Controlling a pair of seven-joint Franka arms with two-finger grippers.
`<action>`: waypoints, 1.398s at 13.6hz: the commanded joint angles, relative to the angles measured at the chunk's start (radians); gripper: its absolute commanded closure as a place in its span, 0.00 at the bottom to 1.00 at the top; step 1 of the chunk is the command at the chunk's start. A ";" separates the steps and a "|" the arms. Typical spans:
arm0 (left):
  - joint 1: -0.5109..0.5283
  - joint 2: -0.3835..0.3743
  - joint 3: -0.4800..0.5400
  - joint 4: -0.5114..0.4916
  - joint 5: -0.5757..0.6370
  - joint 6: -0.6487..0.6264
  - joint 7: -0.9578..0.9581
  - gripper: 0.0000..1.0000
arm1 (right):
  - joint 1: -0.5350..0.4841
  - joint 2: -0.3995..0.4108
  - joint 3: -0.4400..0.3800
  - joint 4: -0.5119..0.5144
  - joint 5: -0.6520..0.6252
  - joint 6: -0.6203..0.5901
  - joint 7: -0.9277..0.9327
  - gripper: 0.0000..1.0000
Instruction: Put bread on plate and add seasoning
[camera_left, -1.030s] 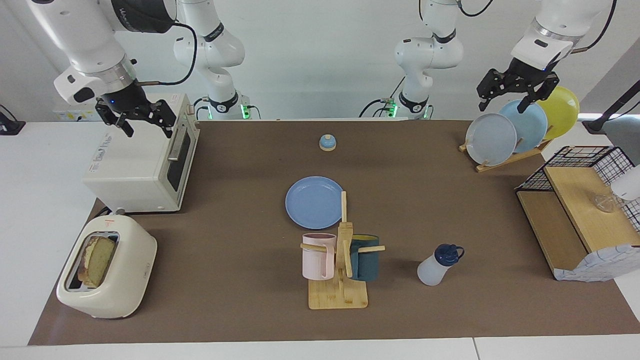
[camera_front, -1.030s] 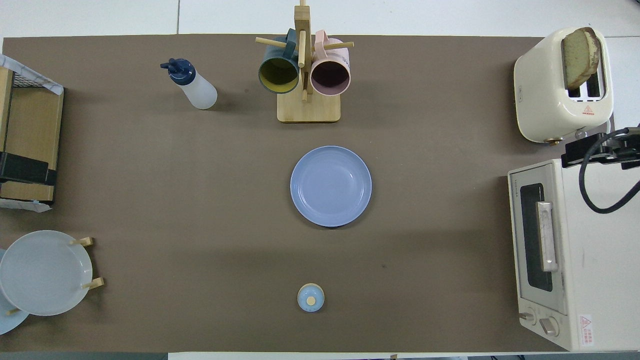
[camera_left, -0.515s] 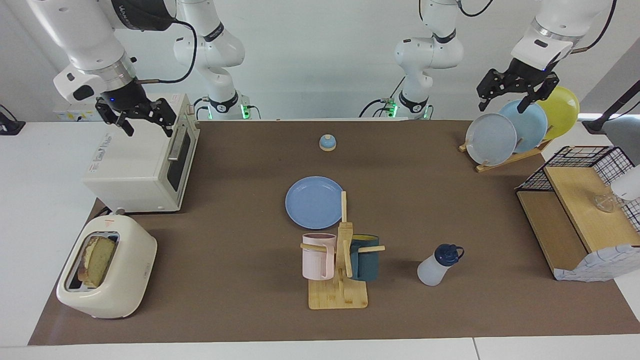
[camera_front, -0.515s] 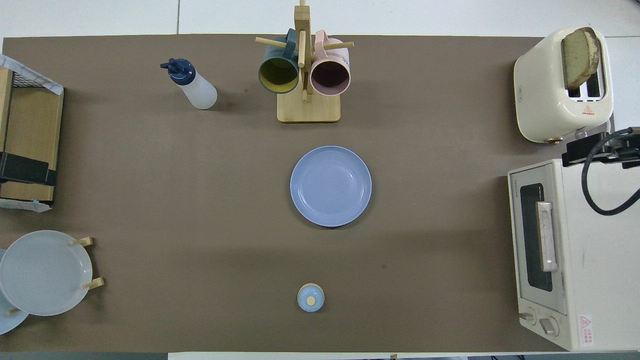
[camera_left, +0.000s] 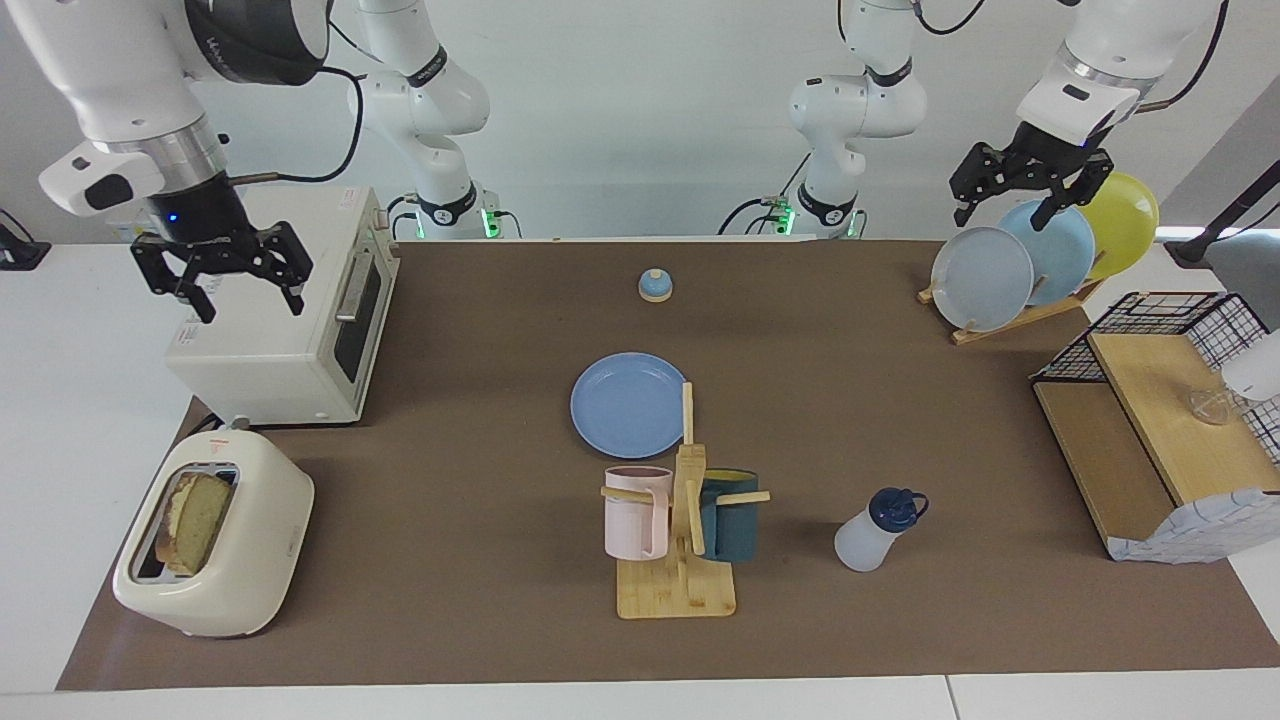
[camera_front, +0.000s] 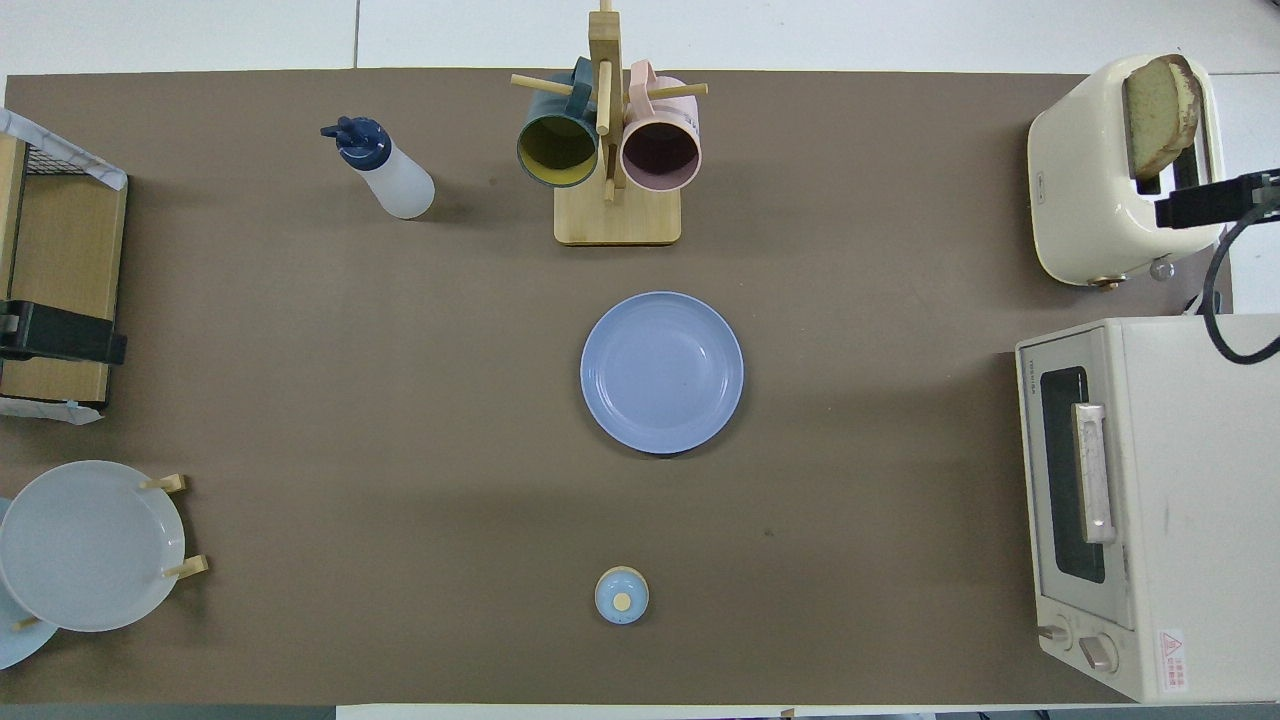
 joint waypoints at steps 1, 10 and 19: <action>-0.031 -0.130 -0.003 -0.251 -0.008 0.264 -0.011 0.00 | -0.012 0.155 0.013 0.143 0.000 0.046 -0.045 0.00; -0.143 -0.071 -0.008 -0.652 -0.002 1.040 -0.132 0.00 | -0.091 0.320 0.018 0.145 0.013 0.383 -0.137 0.00; -0.179 0.367 0.003 -0.697 -0.028 1.773 -0.132 0.00 | -0.107 0.375 0.021 0.144 0.011 0.432 -0.174 0.51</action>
